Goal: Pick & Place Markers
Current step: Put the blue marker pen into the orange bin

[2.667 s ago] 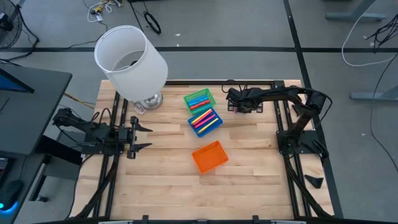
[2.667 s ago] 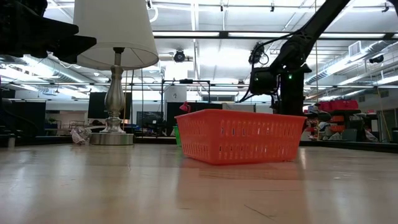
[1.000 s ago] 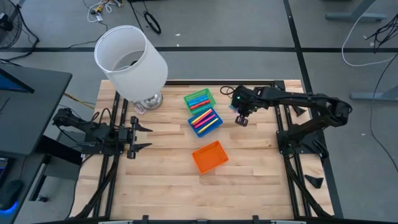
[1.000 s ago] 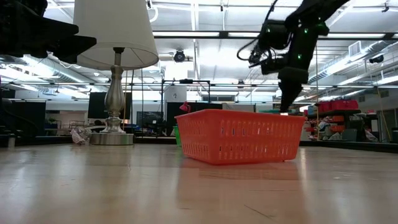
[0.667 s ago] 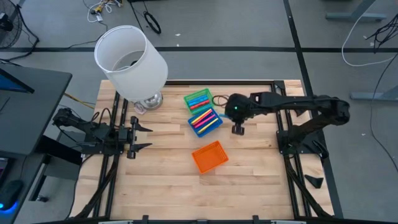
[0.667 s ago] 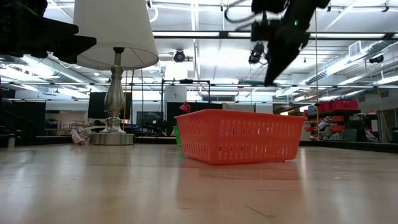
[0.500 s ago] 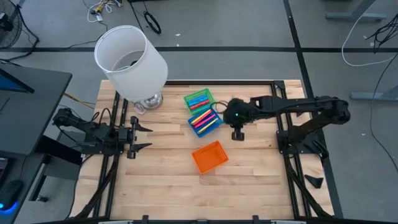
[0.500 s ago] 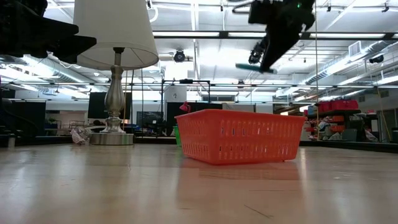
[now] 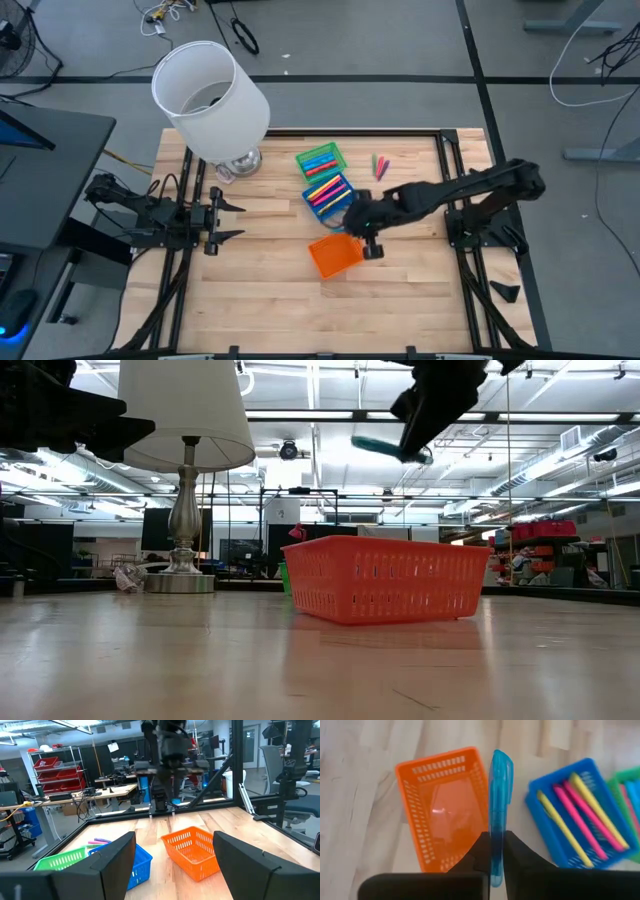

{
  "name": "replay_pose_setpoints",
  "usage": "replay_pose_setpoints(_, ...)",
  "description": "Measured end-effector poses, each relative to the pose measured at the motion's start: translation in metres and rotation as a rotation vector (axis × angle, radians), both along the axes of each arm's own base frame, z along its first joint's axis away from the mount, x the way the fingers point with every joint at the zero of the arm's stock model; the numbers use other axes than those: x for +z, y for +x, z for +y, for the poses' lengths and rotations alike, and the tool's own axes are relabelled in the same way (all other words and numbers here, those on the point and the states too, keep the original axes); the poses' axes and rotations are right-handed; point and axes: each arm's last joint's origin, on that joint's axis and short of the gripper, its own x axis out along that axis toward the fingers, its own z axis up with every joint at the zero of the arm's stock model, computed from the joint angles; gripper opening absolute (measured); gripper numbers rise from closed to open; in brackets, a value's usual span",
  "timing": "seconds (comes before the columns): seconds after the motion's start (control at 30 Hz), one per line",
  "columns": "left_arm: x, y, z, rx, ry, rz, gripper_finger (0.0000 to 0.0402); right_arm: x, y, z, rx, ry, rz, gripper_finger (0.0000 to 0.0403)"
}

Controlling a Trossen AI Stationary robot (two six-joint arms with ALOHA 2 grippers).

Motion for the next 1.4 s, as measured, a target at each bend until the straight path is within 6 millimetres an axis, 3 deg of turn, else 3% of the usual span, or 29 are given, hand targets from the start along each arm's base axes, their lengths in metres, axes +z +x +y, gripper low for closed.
replay_pose_setpoints(0.37, 0.0, 0.0, 0.0, 0.0, 0.0, 0.0, 0.0273, -0.048, 0.026, 0.036, 0.118, -0.028, 0.064, 0.0016)
replay_pose_setpoints(0.67, 0.0, 0.0, 0.0, 0.0, 0.0, 0.0, 0.0273, -0.083, 0.04, 0.053, 0.172, -0.02, 0.106, 0.0016)
replay_pose_setpoints(1.1, 0.0, 0.0, 0.0, 0.0, 0.0, 0.0, 0.0273, -0.09, 0.038, 0.052, 0.192, -0.041, 0.157, 0.0019)
replay_pose_setpoints(1.4, 0.0, 0.0, 0.0, 0.0, 0.0, 0.0, 0.0273, -0.091, 0.036, 0.051, 0.221, -0.063, 0.185, 0.0087)
